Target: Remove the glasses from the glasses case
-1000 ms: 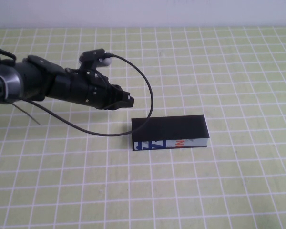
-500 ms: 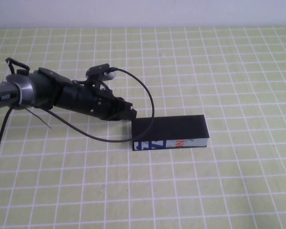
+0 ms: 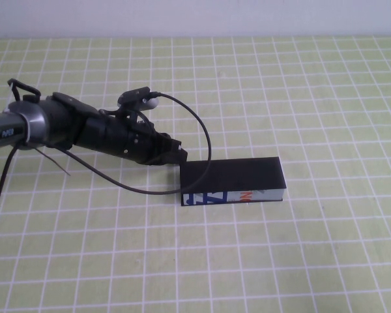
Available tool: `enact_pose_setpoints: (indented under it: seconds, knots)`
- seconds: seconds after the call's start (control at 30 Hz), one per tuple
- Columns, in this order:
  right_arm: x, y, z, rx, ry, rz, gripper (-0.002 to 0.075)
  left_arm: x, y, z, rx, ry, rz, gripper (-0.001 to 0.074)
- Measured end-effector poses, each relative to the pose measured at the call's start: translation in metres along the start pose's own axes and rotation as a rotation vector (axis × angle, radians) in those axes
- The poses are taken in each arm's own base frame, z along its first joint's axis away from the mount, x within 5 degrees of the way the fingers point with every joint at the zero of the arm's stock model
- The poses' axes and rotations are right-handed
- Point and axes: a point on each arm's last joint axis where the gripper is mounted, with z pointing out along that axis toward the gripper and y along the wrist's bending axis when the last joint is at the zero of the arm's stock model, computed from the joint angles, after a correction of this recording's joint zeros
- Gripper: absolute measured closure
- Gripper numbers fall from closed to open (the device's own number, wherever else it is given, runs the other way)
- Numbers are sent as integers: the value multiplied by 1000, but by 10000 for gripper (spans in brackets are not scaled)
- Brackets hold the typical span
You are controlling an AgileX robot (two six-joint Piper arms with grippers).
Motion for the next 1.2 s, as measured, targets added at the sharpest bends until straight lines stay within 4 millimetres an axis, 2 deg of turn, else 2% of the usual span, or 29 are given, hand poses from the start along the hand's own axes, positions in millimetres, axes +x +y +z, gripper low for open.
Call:
enact_pose_setpoints:
  seconds: [0.2, 0.37, 0.5, 0.6, 0.8, 0.97, 1.07, 1.2]
  knots:
    - [-25, 32, 32, 36, 378, -125, 743, 0, 0, 0, 4, 1, -2, 739]
    - [-42, 40, 76, 41, 593, -214, 743, 0, -1, 0, 10, 2, -3, 739]
    - [-52, 54, 116, -21, 686, -288, 743, 0, -1, 0, 13, 3, -3, 739]
    - [-43, 73, 145, -81, 760, -372, 743, 0, -1, 0, 13, 3, -3, 739]
    - [1, 112, 193, -194, 867, -722, 743, 0, -1, 0, 14, 4, -3, 739]
    - [34, 116, 223, -243, 912, -1085, 731, 0, -2, 0, 17, 4, -5, 739]
    - [43, 111, 240, -271, 908, -1227, 666, 0, -2, 0, 17, 4, -5, 739]
    - [55, 105, 257, -337, 880, -1404, 494, 0, -2, 0, 17, 3, -5, 739]
